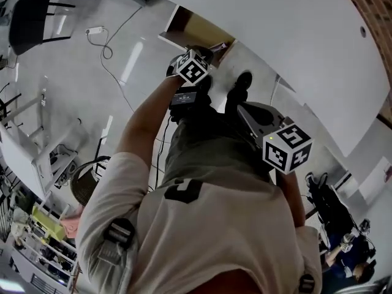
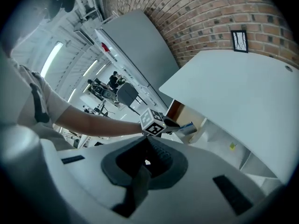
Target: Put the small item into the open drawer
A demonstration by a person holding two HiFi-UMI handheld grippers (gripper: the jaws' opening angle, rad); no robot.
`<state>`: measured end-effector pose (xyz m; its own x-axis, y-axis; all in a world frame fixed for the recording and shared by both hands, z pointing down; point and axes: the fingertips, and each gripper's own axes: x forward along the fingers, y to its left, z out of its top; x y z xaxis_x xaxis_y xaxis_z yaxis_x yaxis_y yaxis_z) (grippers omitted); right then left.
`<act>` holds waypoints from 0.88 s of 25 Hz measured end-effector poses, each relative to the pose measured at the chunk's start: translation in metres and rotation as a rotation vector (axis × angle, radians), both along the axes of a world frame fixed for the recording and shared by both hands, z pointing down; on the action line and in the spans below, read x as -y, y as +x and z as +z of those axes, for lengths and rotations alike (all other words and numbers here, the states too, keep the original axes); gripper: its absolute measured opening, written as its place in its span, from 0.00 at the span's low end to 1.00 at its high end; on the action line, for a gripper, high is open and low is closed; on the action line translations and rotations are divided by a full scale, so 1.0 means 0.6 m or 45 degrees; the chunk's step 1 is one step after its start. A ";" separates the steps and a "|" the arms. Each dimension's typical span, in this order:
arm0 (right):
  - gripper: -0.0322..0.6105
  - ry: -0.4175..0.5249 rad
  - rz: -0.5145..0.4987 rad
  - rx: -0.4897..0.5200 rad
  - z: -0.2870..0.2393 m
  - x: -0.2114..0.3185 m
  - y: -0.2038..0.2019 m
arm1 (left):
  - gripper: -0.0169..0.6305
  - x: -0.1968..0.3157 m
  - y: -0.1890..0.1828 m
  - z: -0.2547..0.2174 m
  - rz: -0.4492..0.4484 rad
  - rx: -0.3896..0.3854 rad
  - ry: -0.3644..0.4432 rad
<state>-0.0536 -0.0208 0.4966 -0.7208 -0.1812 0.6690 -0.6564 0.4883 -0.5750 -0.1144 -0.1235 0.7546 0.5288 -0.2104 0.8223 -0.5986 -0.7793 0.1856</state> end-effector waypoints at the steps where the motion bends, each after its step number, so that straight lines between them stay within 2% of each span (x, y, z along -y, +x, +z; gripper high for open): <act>1: 0.05 -0.016 0.011 -0.005 0.006 -0.004 0.003 | 0.03 0.003 0.008 0.009 0.000 -0.010 -0.009; 9: 0.05 -0.070 0.054 -0.076 0.039 -0.021 0.019 | 0.04 0.006 0.040 0.068 0.036 -0.037 -0.096; 12: 0.05 -0.093 0.065 -0.074 0.045 -0.029 0.020 | 0.04 -0.001 0.035 0.074 -0.061 -0.112 -0.200; 14: 0.05 -0.103 0.061 -0.063 0.049 -0.026 0.019 | 0.04 0.001 0.023 0.080 -0.132 -0.124 -0.246; 17: 0.05 -0.089 0.032 -0.063 0.048 -0.016 0.016 | 0.04 0.003 0.019 0.079 -0.161 -0.153 -0.292; 18: 0.05 -0.085 0.023 -0.065 0.047 -0.015 0.014 | 0.06 0.001 0.018 0.081 -0.167 -0.162 -0.306; 20: 0.05 -0.079 0.006 -0.068 0.045 -0.015 0.009 | 0.23 -0.006 0.012 0.081 -0.181 -0.169 -0.342; 22: 0.05 -0.068 -0.006 -0.071 0.044 -0.016 0.005 | 0.25 -0.010 0.006 0.076 -0.187 -0.164 -0.355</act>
